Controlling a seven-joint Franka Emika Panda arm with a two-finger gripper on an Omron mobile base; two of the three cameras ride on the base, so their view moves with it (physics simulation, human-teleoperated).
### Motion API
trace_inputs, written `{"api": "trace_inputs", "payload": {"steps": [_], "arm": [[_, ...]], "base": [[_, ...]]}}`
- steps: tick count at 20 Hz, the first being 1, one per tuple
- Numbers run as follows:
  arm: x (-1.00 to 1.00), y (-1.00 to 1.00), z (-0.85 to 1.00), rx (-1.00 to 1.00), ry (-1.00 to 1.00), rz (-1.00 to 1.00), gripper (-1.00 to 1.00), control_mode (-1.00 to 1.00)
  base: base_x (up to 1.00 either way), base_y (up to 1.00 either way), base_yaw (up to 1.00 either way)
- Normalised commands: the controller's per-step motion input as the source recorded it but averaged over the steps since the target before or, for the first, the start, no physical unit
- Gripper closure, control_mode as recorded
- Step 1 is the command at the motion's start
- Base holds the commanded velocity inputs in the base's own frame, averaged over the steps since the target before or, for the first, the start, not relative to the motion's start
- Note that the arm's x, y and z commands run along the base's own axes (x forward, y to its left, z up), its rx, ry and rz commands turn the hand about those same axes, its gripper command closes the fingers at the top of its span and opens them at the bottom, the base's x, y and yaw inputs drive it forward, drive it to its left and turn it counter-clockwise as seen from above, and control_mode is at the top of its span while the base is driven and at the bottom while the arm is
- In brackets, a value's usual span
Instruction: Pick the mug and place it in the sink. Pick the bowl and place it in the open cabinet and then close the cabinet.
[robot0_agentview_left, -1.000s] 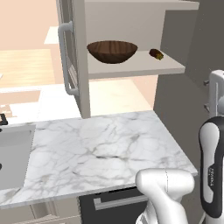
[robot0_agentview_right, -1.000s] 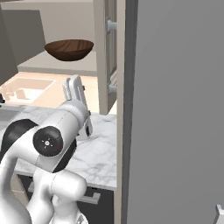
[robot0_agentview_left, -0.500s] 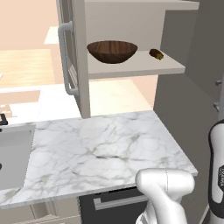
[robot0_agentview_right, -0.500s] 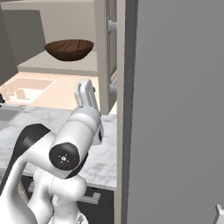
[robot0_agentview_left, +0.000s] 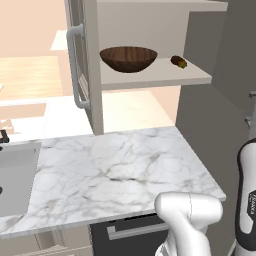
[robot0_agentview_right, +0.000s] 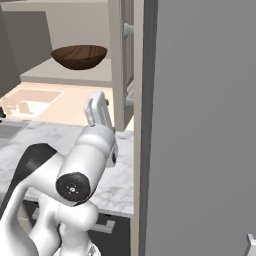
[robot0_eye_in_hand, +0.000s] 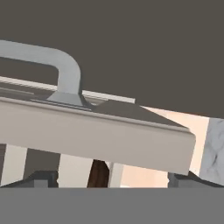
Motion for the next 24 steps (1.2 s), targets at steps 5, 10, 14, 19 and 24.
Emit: {"api": "trace_inputs", "payload": {"steps": [5, 10, 14, 19, 24], "arm": [[-0.33, -0.01, 0.0, 0.0, -0.16, -0.1, -1.0, -1.0], [-0.41, -0.01, 0.0, 0.0, -0.13, -0.11, -1.0, -1.0], [-0.22, 0.0, 0.0, 0.0, -0.08, -0.18, -1.0, -1.0], [-0.01, -0.12, 0.0, 0.0, -0.05, -0.15, -1.0, -1.0], [0.0, -0.2, 0.0, 0.01, -0.03, -0.11, -1.0, -1.0]], "base": [[0.0, 0.0, 0.0], [0.0, 0.0, 0.0], [0.0, 0.0, 0.0], [0.0, 0.0, 0.0], [0.0, 0.0, 0.0]]}}
